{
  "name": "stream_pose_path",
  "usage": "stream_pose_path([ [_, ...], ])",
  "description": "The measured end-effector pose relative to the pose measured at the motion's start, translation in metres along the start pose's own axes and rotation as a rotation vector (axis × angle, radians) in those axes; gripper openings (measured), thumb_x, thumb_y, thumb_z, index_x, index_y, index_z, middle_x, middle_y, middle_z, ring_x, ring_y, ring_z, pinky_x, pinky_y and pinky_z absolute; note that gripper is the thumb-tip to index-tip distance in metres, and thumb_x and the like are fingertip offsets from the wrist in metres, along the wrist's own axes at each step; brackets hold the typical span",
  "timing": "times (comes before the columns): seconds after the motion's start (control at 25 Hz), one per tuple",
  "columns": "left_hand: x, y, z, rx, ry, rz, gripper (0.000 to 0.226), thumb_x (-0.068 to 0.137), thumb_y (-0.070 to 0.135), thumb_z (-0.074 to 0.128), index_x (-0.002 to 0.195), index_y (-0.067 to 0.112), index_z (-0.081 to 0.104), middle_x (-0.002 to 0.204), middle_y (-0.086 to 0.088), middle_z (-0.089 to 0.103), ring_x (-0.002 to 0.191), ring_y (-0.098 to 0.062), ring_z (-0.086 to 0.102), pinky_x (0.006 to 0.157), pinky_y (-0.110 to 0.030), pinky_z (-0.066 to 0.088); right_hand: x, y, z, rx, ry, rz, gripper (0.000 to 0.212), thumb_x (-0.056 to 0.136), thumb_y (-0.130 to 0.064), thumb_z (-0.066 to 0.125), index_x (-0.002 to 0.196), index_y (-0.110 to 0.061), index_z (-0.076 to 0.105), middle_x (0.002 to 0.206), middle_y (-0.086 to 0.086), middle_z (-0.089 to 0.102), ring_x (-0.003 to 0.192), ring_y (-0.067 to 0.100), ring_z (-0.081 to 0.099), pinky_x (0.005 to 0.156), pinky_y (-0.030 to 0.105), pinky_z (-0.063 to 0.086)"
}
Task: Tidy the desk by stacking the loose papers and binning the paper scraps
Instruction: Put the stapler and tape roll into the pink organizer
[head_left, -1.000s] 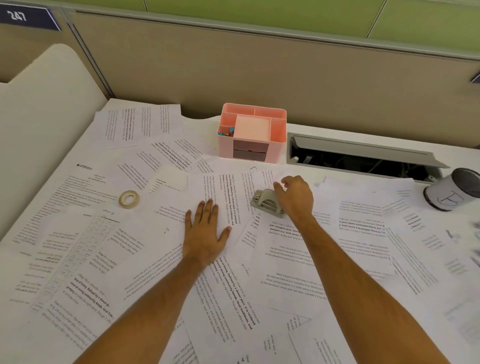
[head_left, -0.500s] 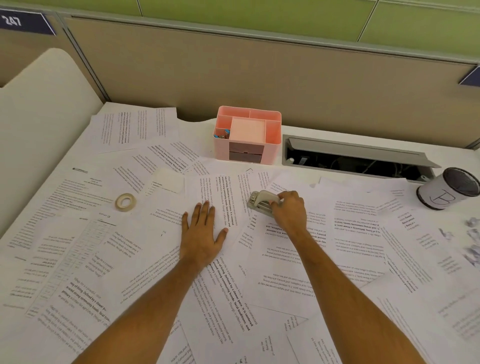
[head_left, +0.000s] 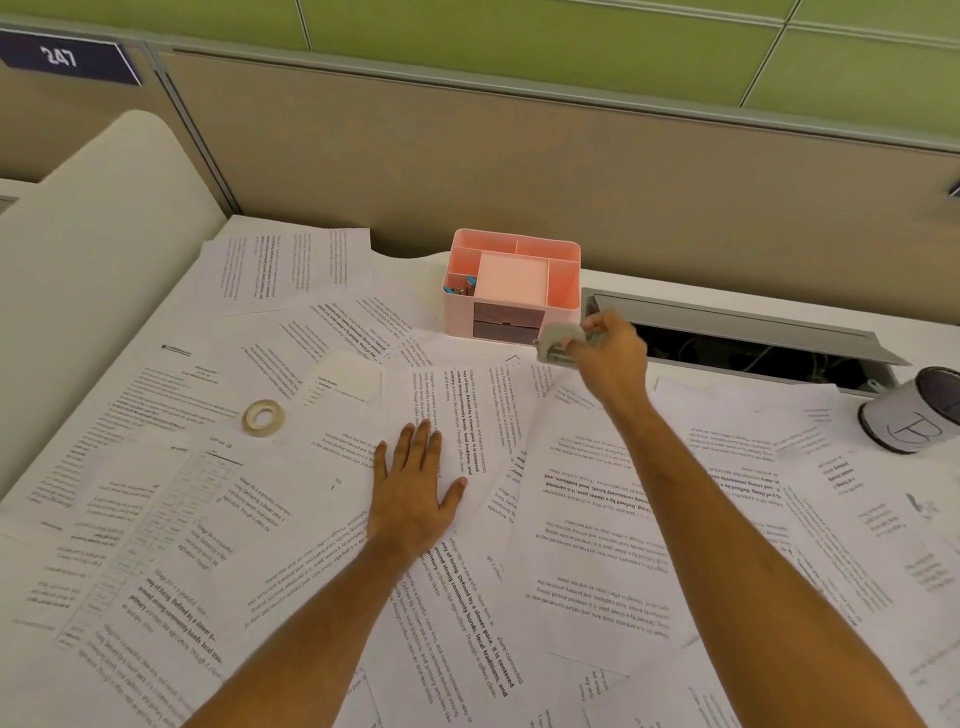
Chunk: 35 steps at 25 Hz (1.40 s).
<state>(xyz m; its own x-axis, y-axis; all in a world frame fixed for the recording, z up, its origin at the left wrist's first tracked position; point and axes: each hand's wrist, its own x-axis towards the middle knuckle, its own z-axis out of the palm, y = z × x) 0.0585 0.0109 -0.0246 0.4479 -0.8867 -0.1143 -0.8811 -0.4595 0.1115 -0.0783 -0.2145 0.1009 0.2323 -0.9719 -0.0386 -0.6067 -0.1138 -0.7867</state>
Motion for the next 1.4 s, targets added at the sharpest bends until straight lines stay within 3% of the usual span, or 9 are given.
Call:
stream_pose_path([
  [0.12,-0.001,-0.001,0.001,-0.008,-0.003,0.000,0.087,0.083,0.070,-0.016,0.151,0.018,-0.001,0.163,-0.004,0.004,0.150,-0.023,0.000,0.120,-0.052,0.004,0.025,-0.027,-0.011,0.052,0.097,-0.015,0.027,0.077,-0.012,0.072,0.102,-0.014,0.061,0.097,-0.004,0.060,0.085,0.014,0.056,0.066,0.025,0.048],
  [0.32,0.001,0.000,0.002,-0.007,-0.014,-0.011,0.082,0.087,0.069,-0.007,0.151,0.018,0.003,0.162,-0.005,0.009,0.150,-0.025,0.004,0.120,-0.053,0.008,0.060,-0.049,-0.011,0.056,0.227,-0.017,0.033,0.076,-0.020,0.072,0.108,-0.017,0.062,0.100,-0.003,0.062,0.090,0.015,0.059,0.073,0.028,0.049],
  [0.48,0.001,-0.001,0.001,0.004,-0.026,-0.006,0.080,0.092,0.066,0.006,0.154,0.016,0.009,0.163,-0.005,0.005,0.150,-0.023,0.000,0.120,-0.052,0.005,0.073,-0.054,0.000,-0.041,0.207,-0.004,0.036,0.081,-0.018,0.070,0.116,-0.013,0.060,0.114,0.003,0.065,0.088,0.012,0.052,0.070,0.023,0.041],
  [0.64,0.001,-0.002,0.001,0.018,-0.041,0.000,0.079,0.092,0.065,0.013,0.155,0.017,0.005,0.163,-0.004,-0.002,0.150,-0.022,-0.007,0.120,-0.051,-0.001,0.080,-0.054,0.008,-0.134,0.228,0.019,0.032,0.086,-0.016,0.065,0.117,-0.011,0.059,0.115,0.004,0.065,0.097,0.018,0.058,0.070,0.021,0.037],
  [0.96,0.000,-0.001,-0.003,0.015,-0.046,0.004,0.079,0.092,0.065,0.012,0.155,0.017,0.002,0.163,-0.004,-0.004,0.150,-0.022,-0.010,0.120,-0.051,-0.003,0.091,-0.045,0.031,-0.383,0.174,-0.030,0.029,0.084,-0.013,0.065,0.111,-0.005,0.061,0.108,0.013,0.068,0.095,0.031,0.066,0.078,0.036,0.053],
  [1.4,0.001,0.000,-0.005,0.016,-0.066,-0.002,0.079,0.093,0.066,0.012,0.155,0.018,-0.001,0.163,-0.003,-0.008,0.149,-0.022,-0.012,0.120,-0.050,-0.006,0.091,-0.027,0.047,-0.579,0.081,-0.139,0.038,0.088,-0.018,0.065,0.119,0.003,0.058,0.121,0.021,0.055,0.111,0.038,0.053,0.089,0.042,0.047],
])
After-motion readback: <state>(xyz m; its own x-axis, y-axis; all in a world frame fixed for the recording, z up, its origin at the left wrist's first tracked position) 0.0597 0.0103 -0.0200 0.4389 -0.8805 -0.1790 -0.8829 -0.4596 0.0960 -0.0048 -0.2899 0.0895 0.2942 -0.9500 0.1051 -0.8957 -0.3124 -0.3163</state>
